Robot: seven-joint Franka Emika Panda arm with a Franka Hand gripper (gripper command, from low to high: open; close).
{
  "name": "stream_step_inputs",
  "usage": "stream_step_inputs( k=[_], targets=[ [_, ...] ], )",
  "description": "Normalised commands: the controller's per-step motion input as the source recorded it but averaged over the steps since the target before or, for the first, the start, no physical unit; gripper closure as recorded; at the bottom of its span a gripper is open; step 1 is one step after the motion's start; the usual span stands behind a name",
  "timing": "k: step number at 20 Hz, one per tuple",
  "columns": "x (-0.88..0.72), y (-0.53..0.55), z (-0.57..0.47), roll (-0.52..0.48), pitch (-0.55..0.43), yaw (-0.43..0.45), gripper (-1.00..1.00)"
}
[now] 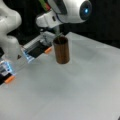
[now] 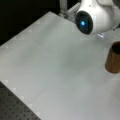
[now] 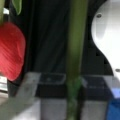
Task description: Flower insertion into a vase
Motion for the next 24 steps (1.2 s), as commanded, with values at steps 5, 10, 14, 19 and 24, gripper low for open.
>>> stream_step_inputs(
  k=[5, 10, 14, 19, 24],
  targets=[
    [0.27, 0.2, -0.06, -0.144, 0.165, -0.083, 1.0],
    [0.25, 0.19, -0.06, -0.116, 0.083, -0.066, 1.0],
    [0.24, 0.14, -0.1, -0.099, 0.031, -0.023, 1.0],
    [0.23, 0.11, -0.2, -0.115, 0.036, -0.002, 1.0],
    [0.19, 0.02, -0.3, -0.065, 0.034, 0.026, -1.0]
  ],
)
